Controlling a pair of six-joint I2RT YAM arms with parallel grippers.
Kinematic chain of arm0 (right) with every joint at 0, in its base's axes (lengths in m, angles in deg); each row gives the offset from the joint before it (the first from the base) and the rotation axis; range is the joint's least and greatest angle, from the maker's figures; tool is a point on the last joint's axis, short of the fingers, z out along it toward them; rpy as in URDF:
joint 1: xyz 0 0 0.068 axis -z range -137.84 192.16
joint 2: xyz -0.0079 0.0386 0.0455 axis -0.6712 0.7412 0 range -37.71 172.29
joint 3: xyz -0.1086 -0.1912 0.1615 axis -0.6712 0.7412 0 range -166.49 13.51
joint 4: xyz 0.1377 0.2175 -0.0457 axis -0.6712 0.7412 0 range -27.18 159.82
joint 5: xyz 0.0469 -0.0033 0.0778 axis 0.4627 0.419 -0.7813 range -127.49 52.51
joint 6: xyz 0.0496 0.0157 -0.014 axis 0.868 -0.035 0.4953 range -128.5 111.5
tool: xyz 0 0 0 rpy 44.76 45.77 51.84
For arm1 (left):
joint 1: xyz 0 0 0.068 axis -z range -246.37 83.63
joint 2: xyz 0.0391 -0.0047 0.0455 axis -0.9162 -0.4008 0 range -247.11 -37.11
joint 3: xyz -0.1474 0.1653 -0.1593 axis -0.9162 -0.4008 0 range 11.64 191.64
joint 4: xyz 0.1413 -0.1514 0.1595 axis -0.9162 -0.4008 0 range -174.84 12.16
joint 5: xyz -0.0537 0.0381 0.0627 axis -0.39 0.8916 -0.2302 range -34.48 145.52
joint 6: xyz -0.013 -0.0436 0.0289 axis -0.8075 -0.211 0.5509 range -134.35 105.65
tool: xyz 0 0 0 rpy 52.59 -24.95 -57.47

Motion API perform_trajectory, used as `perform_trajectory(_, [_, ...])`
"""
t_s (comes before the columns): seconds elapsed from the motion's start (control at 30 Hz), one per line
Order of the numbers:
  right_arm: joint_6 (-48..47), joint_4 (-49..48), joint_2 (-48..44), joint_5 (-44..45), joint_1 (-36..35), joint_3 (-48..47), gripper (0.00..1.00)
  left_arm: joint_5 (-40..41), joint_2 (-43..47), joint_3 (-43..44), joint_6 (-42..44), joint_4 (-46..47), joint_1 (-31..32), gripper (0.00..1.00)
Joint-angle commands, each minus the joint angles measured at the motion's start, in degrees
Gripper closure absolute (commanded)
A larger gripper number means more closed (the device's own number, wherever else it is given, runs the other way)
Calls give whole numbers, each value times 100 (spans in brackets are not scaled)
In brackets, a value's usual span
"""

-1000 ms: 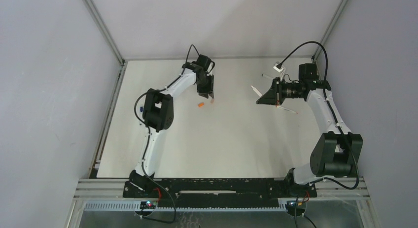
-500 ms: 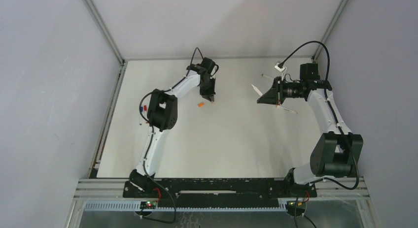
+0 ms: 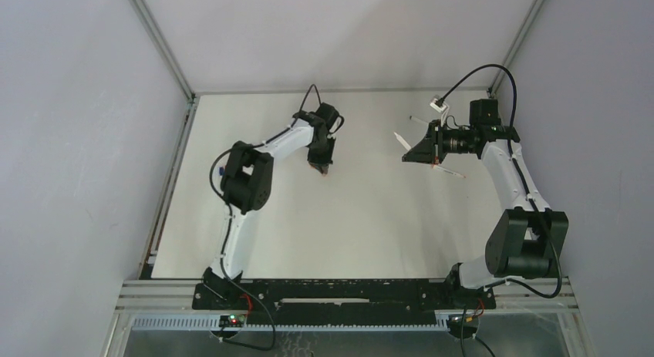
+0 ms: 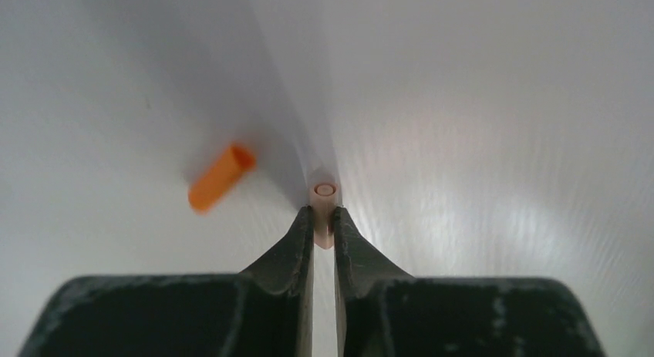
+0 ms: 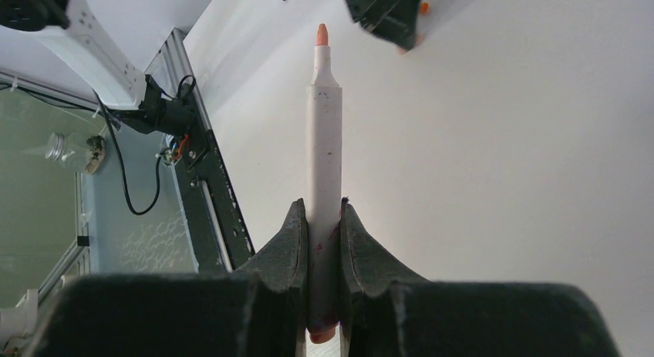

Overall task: Insert the pens into the pen caps
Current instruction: Pick up the pen cap from the center of the board.

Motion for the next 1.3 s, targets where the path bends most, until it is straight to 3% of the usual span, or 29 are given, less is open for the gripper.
perform_trajectory(0.0, [45,-140,-172,-156,32,49,100,168,1020,-1504,268,111,67,90])
perform_trajectory(0.2, [106,-199,-128,-184,13,75,100,299,2096,-3354,284,749,170,90])
perform_trajectory(0.37, [111,-209,-82,-134,-94,76,100,691,2353,-4039,169,927,183,86])
perform_trajectory(0.7, [104,-217,-78,-46,-271,71,100,808,1940,-3664,89,507,182,69])
perform_trajectory(1.27, [28,-162,-130,-70,-176,71,100,473,1151,-2937,390,-244,178,73])
